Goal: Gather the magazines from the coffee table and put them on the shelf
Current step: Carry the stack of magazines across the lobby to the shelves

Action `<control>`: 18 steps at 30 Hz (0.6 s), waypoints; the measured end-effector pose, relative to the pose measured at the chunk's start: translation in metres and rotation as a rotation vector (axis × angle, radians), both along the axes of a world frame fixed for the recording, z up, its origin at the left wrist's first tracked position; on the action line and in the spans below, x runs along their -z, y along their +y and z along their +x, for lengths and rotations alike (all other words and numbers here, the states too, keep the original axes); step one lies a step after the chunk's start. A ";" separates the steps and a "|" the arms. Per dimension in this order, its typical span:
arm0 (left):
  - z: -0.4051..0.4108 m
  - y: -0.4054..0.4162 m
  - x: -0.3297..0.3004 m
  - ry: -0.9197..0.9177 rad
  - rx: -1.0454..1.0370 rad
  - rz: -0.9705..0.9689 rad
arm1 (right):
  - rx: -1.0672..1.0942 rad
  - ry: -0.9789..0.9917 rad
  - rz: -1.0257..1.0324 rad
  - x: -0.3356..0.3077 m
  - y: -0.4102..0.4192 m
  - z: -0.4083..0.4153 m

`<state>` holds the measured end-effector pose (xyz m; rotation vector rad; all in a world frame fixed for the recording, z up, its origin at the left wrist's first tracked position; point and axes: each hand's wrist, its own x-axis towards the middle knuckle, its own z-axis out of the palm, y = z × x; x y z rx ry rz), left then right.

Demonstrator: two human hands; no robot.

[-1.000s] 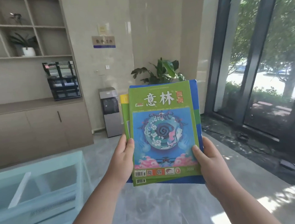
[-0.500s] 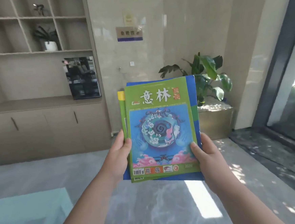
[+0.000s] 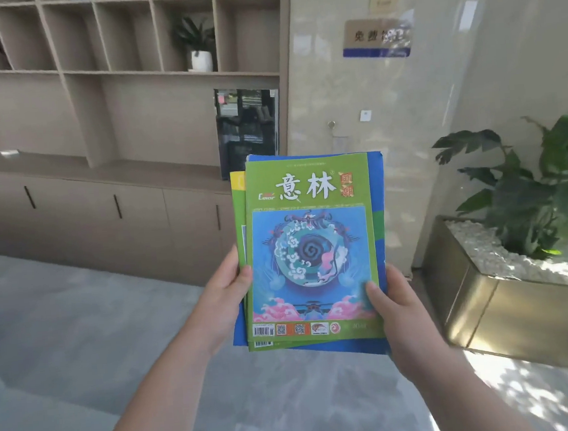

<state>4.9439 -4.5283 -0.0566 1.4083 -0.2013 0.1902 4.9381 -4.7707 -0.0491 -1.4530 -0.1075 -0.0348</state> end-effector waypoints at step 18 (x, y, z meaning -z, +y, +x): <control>0.447 0.176 -0.009 -0.077 -0.470 0.030 | -0.446 -0.061 0.038 0.009 0.215 0.573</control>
